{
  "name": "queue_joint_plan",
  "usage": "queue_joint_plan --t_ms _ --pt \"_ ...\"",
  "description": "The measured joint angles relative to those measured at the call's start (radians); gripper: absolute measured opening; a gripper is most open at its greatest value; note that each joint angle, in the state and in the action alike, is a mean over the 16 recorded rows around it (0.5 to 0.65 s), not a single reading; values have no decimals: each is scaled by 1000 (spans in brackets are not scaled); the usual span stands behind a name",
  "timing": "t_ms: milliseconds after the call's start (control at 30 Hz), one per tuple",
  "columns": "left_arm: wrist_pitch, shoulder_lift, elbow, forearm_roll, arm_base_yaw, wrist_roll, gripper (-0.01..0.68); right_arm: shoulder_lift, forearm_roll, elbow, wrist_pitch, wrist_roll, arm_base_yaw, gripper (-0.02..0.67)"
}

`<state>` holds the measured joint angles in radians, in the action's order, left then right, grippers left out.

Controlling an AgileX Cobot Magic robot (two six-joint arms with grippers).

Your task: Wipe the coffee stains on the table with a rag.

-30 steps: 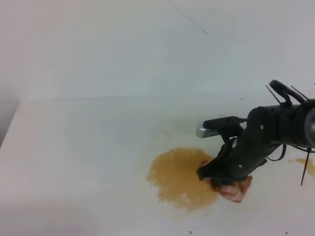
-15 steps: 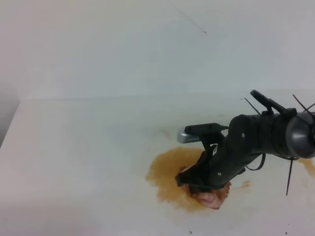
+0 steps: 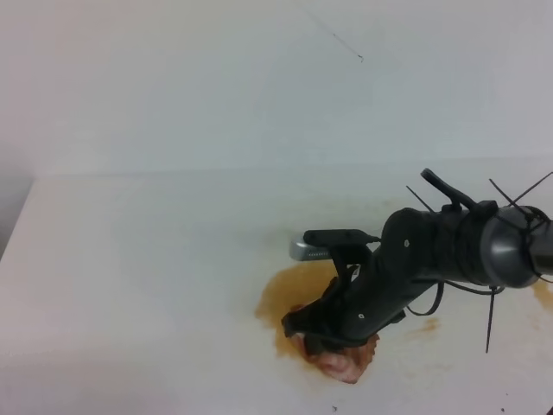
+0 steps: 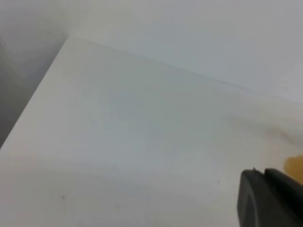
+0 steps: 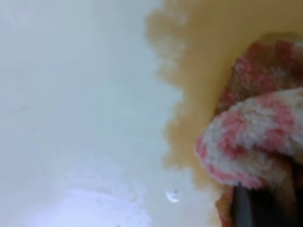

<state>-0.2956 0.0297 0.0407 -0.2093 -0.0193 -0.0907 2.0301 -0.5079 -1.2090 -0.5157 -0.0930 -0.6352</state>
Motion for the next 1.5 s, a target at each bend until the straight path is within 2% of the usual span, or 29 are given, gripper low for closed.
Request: queue_joint_plan --t_ms 233,600,1000,1233,1500 --pt "0 0 0 0 0 0 -4 -13 -29 -64 -44 -32 -1 49" --pt "0 0 0 0 0 0 -4 -35 14 -239 -124 -32 -18 48" --pt "-2 0 0 0 0 0 -4 82 22 -299 -112 -53 -50 40" --pt "-1 0 0 0 0 0 -5 160 38 -333 -106 -53 -17 29" --pt "-1 0 0 0 0 0 -5 210 85 -406 -142 -27 67 43"
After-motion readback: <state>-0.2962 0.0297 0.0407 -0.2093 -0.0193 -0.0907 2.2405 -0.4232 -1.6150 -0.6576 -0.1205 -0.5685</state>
